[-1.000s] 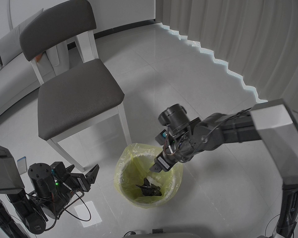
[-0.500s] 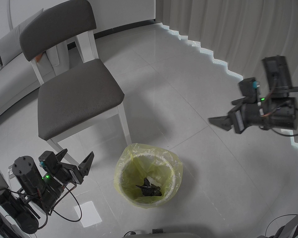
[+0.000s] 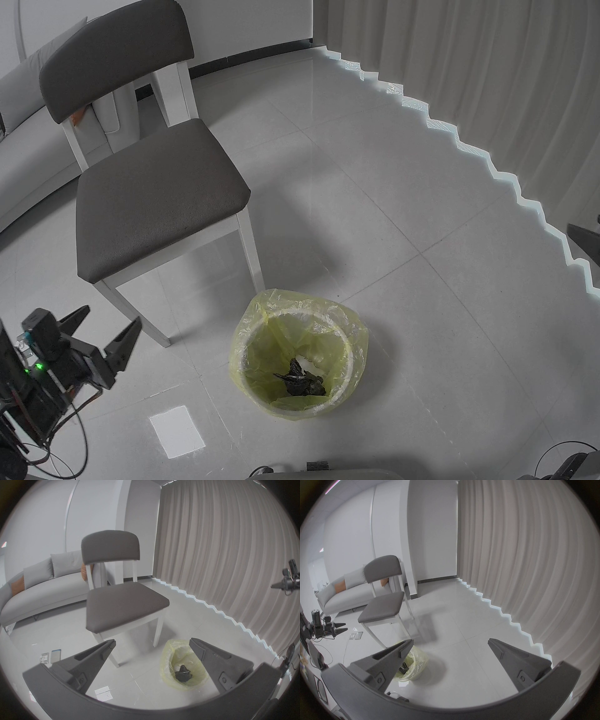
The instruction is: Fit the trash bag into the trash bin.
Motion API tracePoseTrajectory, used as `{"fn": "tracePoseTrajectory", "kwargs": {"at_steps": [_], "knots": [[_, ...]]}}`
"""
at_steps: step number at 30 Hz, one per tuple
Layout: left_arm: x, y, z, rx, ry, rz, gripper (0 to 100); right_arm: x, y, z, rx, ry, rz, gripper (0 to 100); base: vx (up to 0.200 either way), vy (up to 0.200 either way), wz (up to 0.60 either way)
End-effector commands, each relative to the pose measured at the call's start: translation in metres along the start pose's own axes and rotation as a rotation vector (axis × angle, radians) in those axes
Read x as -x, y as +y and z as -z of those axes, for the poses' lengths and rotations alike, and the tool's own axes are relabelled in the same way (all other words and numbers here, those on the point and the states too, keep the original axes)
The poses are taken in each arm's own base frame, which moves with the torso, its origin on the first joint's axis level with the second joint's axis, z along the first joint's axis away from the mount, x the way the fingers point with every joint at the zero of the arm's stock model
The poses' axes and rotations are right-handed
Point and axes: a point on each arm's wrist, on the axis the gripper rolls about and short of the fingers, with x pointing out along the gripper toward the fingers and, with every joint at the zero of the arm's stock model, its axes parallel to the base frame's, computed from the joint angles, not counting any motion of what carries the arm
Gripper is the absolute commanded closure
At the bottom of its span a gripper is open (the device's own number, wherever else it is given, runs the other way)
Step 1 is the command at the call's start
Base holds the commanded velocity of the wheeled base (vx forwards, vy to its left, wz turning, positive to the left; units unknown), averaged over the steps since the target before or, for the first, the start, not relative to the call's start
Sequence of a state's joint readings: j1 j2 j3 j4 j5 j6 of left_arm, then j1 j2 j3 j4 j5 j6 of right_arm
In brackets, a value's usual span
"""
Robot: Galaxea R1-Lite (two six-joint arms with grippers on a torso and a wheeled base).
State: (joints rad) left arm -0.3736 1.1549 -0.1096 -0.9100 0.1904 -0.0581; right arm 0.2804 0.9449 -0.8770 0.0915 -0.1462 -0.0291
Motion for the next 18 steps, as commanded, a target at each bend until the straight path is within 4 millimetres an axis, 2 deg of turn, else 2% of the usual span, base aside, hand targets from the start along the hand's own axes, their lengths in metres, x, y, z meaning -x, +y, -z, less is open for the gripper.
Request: {"fn": "tracePoseTrajectory", "kwargs": {"at_steps": [1,5,9,15,18], "knots": [[0.068,0.018,-0.025,0.058,-0.215,-0.08,0,0.065,-0.011,0.044,-0.106,-0.107,0.057,0,0.0,0.0,0.0],[0.092,0.023,-0.015,0.063,-0.222,-0.112,0,0.075,-0.01,0.059,-0.115,-0.12,0.054,0,0.0,0.0,0.0],[0.104,0.023,-0.012,0.079,-0.233,-0.102,0,0.087,-0.01,0.07,-0.117,-0.152,0.08,0,0.0,0.0,0.0],[0.112,0.024,-0.009,0.084,-0.27,-0.125,0,0.117,-0.007,0.085,-0.116,-0.207,0.089,0,0.0,0.0,0.0],[0.123,0.025,-0.002,0.085,-0.309,-0.156,0,0.139,-0.001,0.103,-0.112,-0.224,0.074,0,0.0,0.0,0.0]]}}
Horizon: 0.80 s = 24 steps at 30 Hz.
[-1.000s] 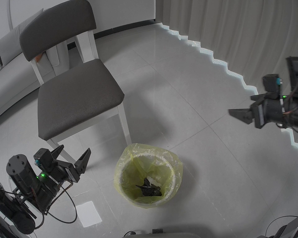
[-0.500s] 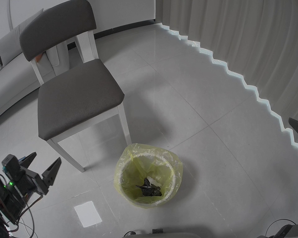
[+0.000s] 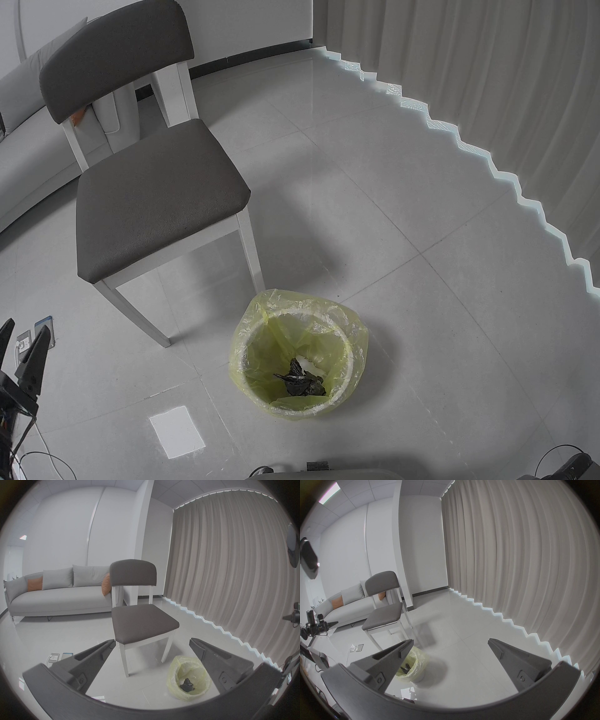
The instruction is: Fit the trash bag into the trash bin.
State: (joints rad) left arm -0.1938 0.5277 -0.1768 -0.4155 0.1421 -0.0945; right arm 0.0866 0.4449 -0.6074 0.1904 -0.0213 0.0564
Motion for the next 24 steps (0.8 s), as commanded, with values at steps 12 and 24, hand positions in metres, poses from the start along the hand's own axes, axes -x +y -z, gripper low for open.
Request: {"fn": "tracePoseTrajectory", "kwargs": {"at_steps": [12,24], "knots": [[0.059,0.005,0.027,0.017,-0.104,-0.046,0,0.074,0.003,0.069,-0.082,-0.12,0.008,0,0.0,0.0,0.0],[0.067,0.009,0.073,0.0,0.033,-0.123,0,0.055,-0.003,0.096,-0.116,-0.022,0.193,0,0.0,0.0,0.0]]}}
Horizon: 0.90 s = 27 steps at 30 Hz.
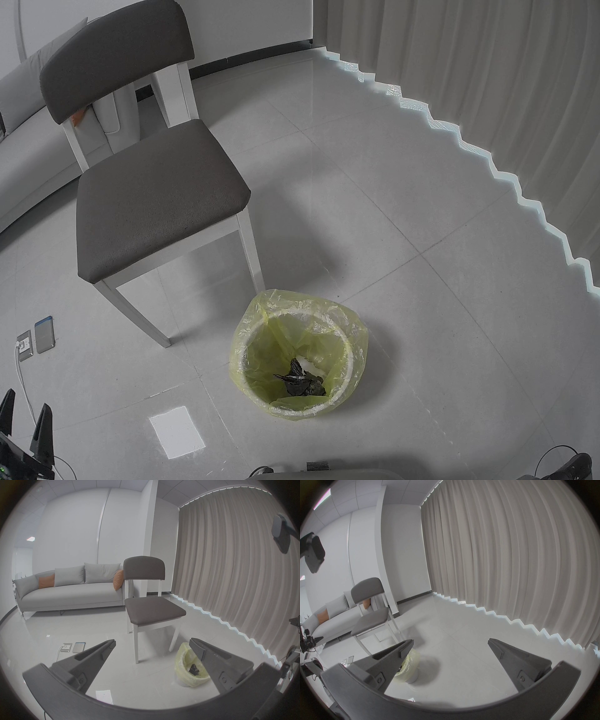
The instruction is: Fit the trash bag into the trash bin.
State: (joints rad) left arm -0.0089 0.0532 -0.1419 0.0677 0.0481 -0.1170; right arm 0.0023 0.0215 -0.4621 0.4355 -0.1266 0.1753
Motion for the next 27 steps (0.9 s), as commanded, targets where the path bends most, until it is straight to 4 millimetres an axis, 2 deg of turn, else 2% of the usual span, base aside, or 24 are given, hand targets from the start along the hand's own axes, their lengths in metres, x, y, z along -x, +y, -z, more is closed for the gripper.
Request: {"fn": "tracePoseTrajectory", "kwargs": {"at_steps": [1,5,7,9,16,21,27], "knots": [[-0.005,0.004,0.029,-0.03,0.002,-0.063,0,-0.012,-0.003,0.023,0.014,0.045,0.009,0,0.0,0.0,0.0],[-0.006,0.004,0.026,-0.008,-0.057,-0.067,0,-0.028,-0.003,0.038,0.01,-0.003,0.012,0,0.0,0.0,0.0],[-0.006,0.004,0.027,-0.009,-0.046,-0.073,0,-0.045,-0.004,0.055,0.027,-0.154,-0.008,0,0.0,0.0,0.0],[-0.006,0.004,0.027,-0.019,-0.045,-0.07,0,-0.046,-0.004,0.055,0.057,-0.184,-0.012,0,0.0,0.0,0.0],[-0.006,0.004,0.027,-0.03,-0.046,-0.081,0,-0.048,-0.006,0.066,0.068,-0.077,0.008,0,0.0,0.0,0.0],[-0.006,0.007,0.027,-0.119,-0.052,-0.213,0,-0.048,-0.006,0.066,0.099,-0.079,0.023,0,0.0,0.0,0.0],[-0.006,0.007,0.027,-0.048,-0.051,-0.204,0,-0.048,-0.006,0.066,0.127,-0.076,0.004,0,0.0,0.0,0.0]]}}
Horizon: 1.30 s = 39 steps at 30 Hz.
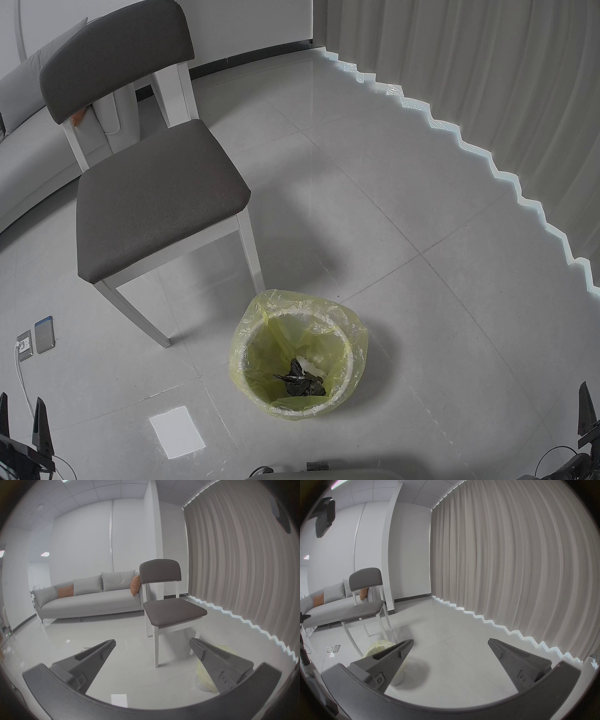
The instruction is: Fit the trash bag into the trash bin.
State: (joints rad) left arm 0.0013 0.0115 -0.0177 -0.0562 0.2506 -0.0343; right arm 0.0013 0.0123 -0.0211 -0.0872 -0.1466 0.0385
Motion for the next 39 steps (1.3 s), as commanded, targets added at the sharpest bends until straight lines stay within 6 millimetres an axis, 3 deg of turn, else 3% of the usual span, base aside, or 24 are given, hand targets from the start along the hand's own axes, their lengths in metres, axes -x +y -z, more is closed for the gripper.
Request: {"fn": "tracePoseTrajectory", "kwargs": {"at_steps": [1,6,9,12,35,39], "knots": [[0.0,0.0,0.005,0.034,0.004,0.005,0,0.0,0.0,0.007,-0.002,0.015,-0.008,0,0.0,0.0,0.0],[0.0,0.0,0.005,0.043,0.003,0.009,0,0.0,0.0,0.007,-0.004,0.016,-0.028,0,0.0,0.0,0.0],[0.0,-0.001,0.005,0.042,0.005,0.051,0,0.002,0.002,0.017,0.045,0.136,-0.116,0,0.0,0.0,0.0],[0.0,-0.001,0.005,0.043,0.006,0.068,0,0.001,0.003,0.014,0.052,0.101,-0.141,0,0.0,0.0,0.0],[0.001,-0.003,0.008,0.004,0.061,0.167,0,0.001,0.001,0.015,0.035,0.099,-0.086,0,0.0,0.0,0.0],[0.001,-0.005,0.012,-0.059,0.086,0.262,0,0.001,0.001,0.015,0.033,0.099,-0.084,0,0.0,0.0,0.0]]}}
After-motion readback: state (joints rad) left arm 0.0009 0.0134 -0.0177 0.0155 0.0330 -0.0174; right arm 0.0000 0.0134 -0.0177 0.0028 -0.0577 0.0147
